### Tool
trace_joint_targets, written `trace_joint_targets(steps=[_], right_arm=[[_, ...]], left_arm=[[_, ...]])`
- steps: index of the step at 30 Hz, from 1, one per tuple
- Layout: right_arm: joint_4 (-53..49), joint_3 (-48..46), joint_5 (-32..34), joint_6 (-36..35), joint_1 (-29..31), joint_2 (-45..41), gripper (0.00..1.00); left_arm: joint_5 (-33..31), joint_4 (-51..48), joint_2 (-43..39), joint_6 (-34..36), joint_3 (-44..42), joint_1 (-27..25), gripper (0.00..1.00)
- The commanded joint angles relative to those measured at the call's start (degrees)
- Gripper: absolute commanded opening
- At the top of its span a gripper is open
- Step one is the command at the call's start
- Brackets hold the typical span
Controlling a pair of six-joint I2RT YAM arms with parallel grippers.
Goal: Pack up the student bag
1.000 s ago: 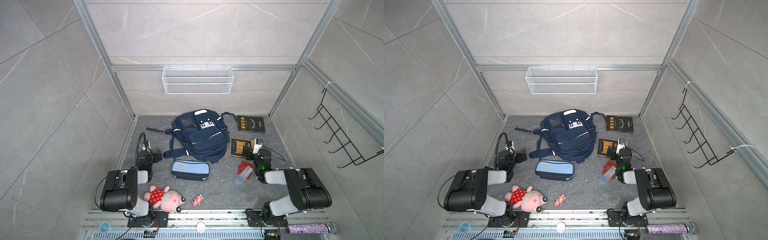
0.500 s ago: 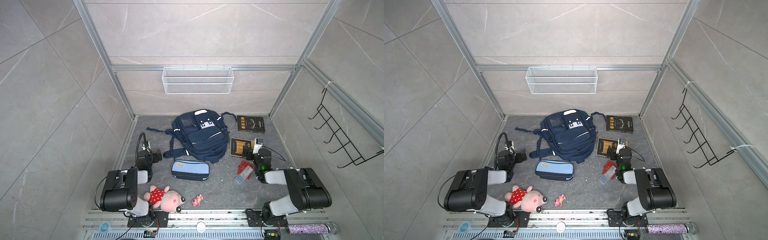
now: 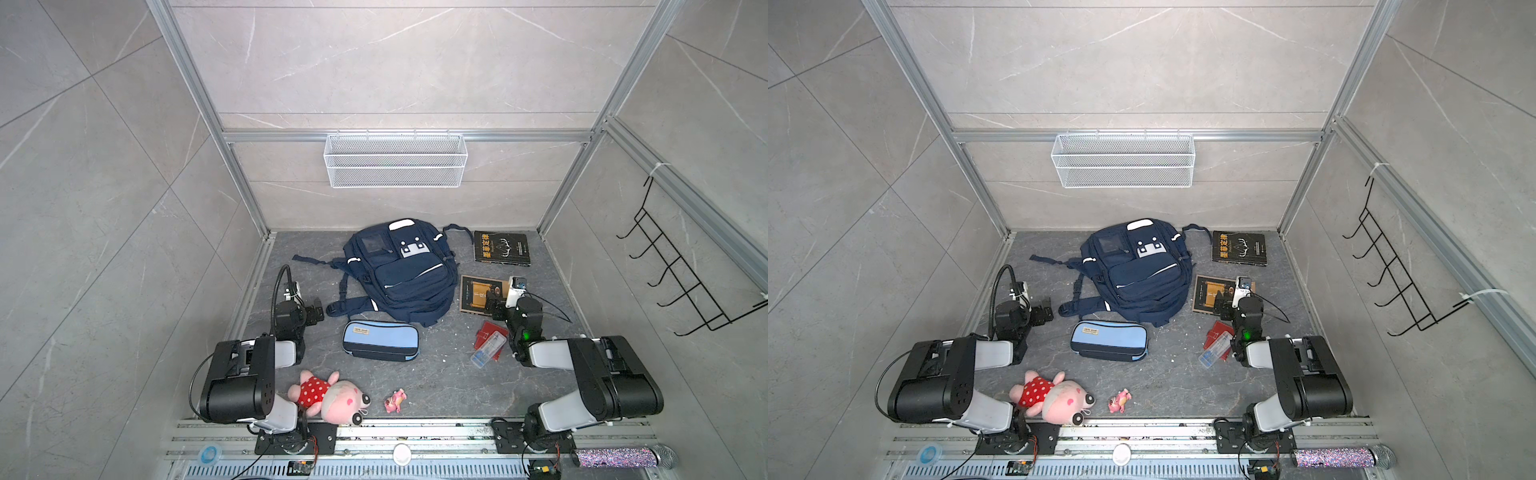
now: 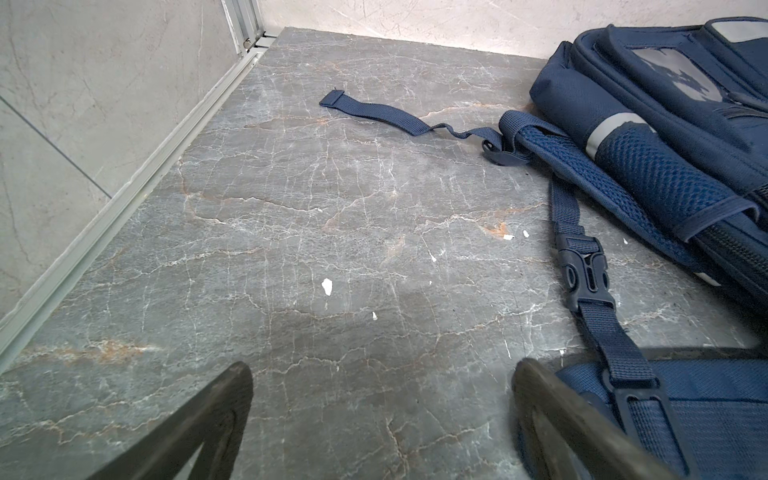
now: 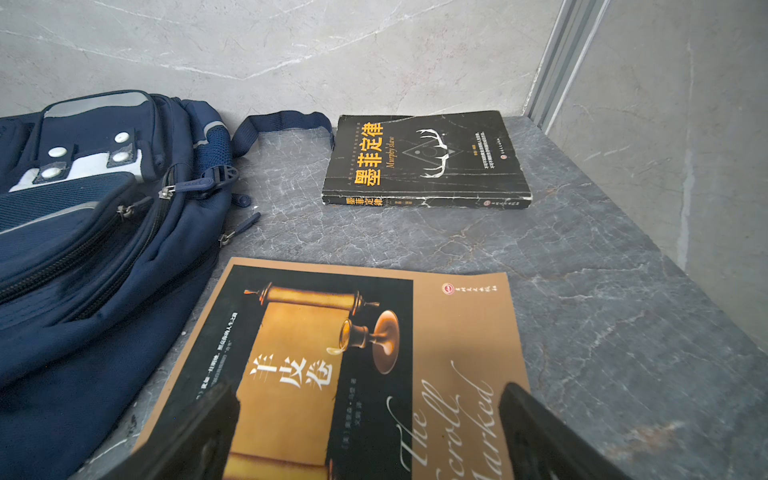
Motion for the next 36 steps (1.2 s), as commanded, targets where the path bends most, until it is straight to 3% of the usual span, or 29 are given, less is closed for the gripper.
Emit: trace_joint_targets(steps=[1,3,8,10,12,15,17,22,25,30,36], right_arm=[[-0.1,0.9,0.4,-0.4,-0.2,-0.1,1.0],[-4.0,2.2,3.0,0.4,-0.1,-2.0,1.0],[-20.4,7.8,8.3,2.8,0.0,-9.9,1.0],[-34.0,13.9,13.9,8.8,0.0,-12.2,1.0],[-51.8,22.5,16.8,17.7,0.0,-11.3,1.0],[-67.6,35.5,6.1,21.4,0.7,-5.5,1.0],[-73.7,41.1,4.7,24.3,2.6,-3.1,1.0],[-77.0,46.7,5.5,27.6,8.8,-3.8,1.0],[-78.8,49.4,1.7,28.5,10.3,-3.2,1.0],[-78.1,52.0,-4.3,25.7,12.5,-3.3,1.0],[-82.1,60.9,-0.1,25.4,12.4,1.3,1.0]], left_arm=[[-1.9,-2.6,-2.7,0.5,3.2,0.2,1.0],[-3.0,-14.8,-6.2,-0.8,7.6,0.2,1.0],[-2.5,-25.3,-16.4,-5.1,8.3,-0.2,1.0],[0.6,-30.2,-21.0,-6.5,9.5,-0.7,1.0],[-2.5,-37.4,-24.9,-12.0,11.9,-2.0,1.0],[-3.4,-51.1,-27.5,-21.1,18.0,-2.4,1.0],[0.2,-57.4,-27.4,-23.1,21.3,-2.5,1.0],[8.7,-68.9,-21.4,-27.2,29.7,-2.4,1.0],[15.5,-68.5,-19.2,-27.8,31.2,-3.4,1.0],[16.6,-73.8,-14.9,-25.8,38.3,-8.1,1.0],[15.3,-81.0,-4.6,-25.6,49.8,-14.8,1.0]])
